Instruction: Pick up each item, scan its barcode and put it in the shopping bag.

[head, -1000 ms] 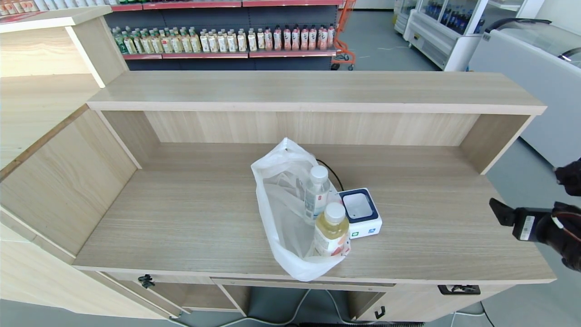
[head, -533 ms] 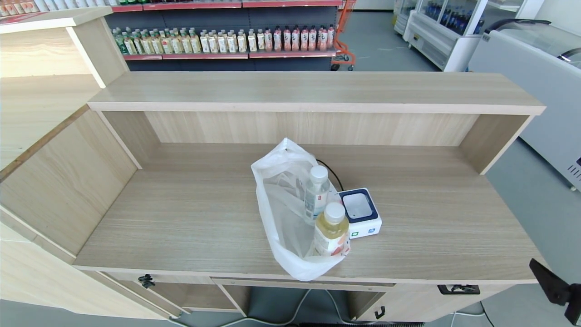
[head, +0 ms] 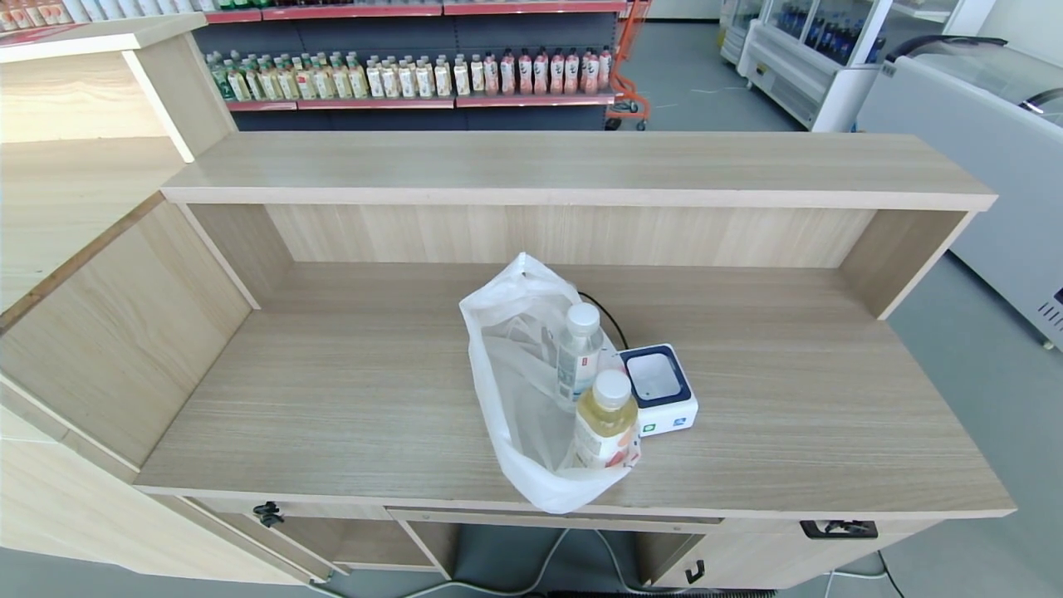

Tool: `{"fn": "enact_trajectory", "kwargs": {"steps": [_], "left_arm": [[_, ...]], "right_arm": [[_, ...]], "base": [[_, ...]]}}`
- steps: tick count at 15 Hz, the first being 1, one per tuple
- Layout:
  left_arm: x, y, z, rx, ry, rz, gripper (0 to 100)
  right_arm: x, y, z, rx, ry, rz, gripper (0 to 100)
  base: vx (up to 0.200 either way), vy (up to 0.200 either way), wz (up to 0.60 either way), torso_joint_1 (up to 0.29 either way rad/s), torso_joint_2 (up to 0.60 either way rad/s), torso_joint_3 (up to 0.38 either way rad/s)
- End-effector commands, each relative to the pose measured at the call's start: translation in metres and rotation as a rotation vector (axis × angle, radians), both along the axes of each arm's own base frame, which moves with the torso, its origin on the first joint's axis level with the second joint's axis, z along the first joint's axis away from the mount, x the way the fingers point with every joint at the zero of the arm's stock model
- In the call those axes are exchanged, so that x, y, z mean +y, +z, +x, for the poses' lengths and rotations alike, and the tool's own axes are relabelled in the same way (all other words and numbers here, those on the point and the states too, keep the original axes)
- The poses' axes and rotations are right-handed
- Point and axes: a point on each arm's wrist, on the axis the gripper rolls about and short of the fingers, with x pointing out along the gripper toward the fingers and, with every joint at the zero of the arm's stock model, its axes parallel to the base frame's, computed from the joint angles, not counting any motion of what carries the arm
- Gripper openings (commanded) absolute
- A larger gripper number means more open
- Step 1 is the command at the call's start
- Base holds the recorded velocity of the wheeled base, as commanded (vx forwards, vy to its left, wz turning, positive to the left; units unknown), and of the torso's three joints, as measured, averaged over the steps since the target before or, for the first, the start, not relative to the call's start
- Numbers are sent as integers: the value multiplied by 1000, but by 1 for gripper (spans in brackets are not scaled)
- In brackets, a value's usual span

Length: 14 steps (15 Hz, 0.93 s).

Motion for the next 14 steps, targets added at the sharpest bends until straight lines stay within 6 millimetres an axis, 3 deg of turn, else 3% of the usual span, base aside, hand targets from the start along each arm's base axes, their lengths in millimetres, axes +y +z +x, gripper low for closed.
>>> {"fn": "enact_trajectory", "kwargs": {"steps": [1, 14], "left_arm": [[0, 0, 0, 0, -1, 0, 100], [0, 0, 0, 0, 0, 0, 100]], "right_arm": [[1, -16, -22, -109, 3, -1, 100], [1, -17, -22, -110, 12, 11, 100]], "base": [[0, 0, 0, 0, 0, 0], [0, 0, 0, 0, 0, 0]]}}
